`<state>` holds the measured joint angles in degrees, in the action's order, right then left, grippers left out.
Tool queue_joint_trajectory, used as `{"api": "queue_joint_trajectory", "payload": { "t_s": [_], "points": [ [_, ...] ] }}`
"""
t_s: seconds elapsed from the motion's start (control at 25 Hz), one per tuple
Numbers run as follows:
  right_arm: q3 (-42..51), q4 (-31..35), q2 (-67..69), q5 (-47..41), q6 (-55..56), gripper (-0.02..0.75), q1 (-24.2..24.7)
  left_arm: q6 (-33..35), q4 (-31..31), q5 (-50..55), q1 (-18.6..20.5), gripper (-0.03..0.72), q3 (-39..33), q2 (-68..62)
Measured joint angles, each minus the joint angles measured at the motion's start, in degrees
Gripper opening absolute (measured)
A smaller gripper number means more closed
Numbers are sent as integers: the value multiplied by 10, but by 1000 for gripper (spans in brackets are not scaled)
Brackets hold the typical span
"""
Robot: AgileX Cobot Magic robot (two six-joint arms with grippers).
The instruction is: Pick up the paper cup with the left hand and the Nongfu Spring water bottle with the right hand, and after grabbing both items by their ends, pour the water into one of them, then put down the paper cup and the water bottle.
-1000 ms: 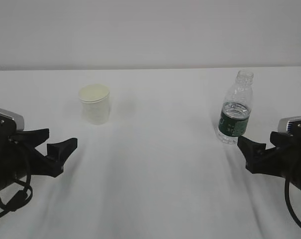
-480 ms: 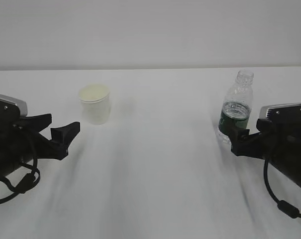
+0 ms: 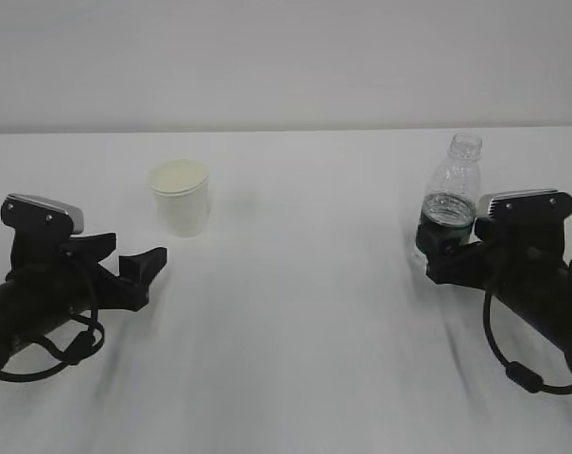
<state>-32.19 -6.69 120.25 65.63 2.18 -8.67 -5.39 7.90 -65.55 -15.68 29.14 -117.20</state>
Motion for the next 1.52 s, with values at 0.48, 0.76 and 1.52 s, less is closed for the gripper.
{"api": "queue_joint_trajectory", "payload": {
  "t_s": [0.48,0.76,1.52],
  "points": [
    [-44,0,37,0,0,662,0,0,-1,0,0,589,17,-15],
    [-63,0,49,0,5,659,0,0,-1,0,0,589,17,-15],
    [-84,-3,63,0,15,628,0,0,-1,0,0,587,17,-15]
  ]
}}
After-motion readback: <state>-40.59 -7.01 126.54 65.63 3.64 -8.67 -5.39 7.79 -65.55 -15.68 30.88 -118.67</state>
